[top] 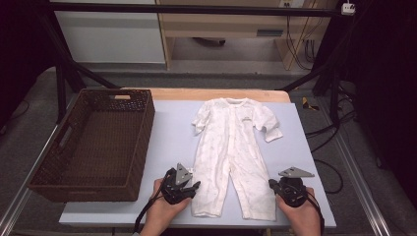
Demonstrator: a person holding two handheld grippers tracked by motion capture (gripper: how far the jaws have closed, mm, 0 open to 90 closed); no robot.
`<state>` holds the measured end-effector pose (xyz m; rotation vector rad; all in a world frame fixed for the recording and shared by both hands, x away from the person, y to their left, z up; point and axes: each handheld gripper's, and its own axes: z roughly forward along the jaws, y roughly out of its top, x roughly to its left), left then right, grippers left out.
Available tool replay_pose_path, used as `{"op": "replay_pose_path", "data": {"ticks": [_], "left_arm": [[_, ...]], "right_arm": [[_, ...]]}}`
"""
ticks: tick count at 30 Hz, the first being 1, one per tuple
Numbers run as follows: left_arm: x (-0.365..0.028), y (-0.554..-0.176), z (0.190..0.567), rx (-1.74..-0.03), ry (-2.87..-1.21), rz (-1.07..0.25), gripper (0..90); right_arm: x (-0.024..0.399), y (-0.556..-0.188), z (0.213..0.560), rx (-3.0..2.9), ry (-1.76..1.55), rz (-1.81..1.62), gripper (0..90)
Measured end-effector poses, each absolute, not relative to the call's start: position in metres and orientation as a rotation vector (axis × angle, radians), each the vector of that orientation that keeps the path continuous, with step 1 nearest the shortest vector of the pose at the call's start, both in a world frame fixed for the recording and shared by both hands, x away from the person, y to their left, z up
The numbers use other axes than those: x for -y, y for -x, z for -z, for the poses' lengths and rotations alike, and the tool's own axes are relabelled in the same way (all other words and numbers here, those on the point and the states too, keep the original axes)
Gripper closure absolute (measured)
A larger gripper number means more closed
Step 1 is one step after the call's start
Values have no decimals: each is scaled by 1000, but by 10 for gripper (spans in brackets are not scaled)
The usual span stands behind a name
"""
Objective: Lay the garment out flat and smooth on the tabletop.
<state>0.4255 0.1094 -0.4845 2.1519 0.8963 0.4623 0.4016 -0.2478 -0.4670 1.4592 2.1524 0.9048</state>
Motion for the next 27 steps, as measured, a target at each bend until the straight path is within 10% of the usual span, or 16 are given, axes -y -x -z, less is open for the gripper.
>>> {"op": "replay_pose_path", "data": {"ticks": [13, 27], "left_arm": [[-110, -426, 485, -893, -2153, -445, 525], [-109, -424, 485, -870, -2154, -428, 627]], "right_arm": [[261, -404, 468, -2115, -1479, -972, 711], [257, -464, 474, -2062, -1444, -973, 749]]}}
